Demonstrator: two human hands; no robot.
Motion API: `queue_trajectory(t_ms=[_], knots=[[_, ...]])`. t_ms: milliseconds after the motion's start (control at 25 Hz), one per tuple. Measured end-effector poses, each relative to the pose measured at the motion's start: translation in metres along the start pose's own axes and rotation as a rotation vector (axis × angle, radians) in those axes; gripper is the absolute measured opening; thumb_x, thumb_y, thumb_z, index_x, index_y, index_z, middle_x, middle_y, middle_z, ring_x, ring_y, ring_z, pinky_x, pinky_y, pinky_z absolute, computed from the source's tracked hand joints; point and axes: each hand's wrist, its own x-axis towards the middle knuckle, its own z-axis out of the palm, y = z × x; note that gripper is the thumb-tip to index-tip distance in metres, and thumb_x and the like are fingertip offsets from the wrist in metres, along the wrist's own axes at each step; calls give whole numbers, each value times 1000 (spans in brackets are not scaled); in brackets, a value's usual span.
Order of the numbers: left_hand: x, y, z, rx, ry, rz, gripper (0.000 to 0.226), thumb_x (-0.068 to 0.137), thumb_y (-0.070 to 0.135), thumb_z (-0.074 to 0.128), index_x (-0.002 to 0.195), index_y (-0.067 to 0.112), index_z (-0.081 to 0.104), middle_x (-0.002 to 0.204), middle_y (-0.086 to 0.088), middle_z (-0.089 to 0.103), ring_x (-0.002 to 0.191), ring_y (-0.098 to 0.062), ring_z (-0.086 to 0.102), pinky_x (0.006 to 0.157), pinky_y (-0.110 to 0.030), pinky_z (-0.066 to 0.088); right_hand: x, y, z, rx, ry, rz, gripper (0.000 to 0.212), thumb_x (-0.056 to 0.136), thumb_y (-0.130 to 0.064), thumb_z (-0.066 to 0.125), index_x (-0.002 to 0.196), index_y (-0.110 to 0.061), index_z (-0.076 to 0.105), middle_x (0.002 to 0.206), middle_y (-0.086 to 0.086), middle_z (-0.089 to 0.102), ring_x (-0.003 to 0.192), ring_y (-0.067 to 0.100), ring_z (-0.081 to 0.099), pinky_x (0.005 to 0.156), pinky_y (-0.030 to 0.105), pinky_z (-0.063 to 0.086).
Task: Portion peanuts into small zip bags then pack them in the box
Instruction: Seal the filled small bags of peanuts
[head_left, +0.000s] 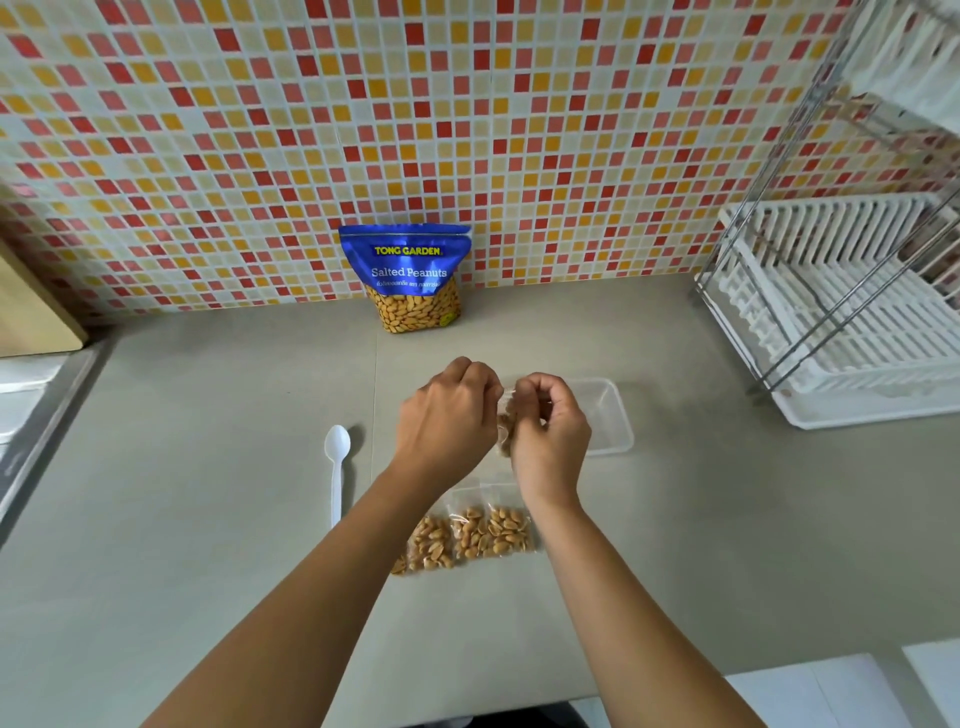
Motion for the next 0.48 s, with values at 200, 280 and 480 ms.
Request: queue_trajectory(t_ms=[200, 280, 480], knots=[[0, -13, -7, 99, 47, 89, 20, 94, 25, 47, 95, 11, 62, 94, -4, 62, 70, -30, 62, 52, -28, 34, 6, -4, 2, -48, -16, -27, 10, 92, -20, 56, 83, -24, 60, 76, -4, 65, 72, 20, 63, 66, 39, 56], [-2, -20, -6, 128, 72, 130, 17, 91, 21, 51, 86, 11, 63, 84, -4, 62, 58, -29, 61, 46, -24, 30, 7, -5, 1, -60, -16, -33, 9, 91, -21, 57, 84, -23, 61, 78, -5, 65, 73, 18, 63, 67, 38, 55], [-8, -33, 0, 205, 116, 182, 21, 87, 24, 50, 77, 11, 63, 72, -2, 60, 46, -23, 58, 39, -20, 27, 6, -2, -2, -70, -24, -9, 5, 92, -20, 57, 88, -20, 59, 80, -10, 61, 72, 0, 56, 63, 4, 41]])
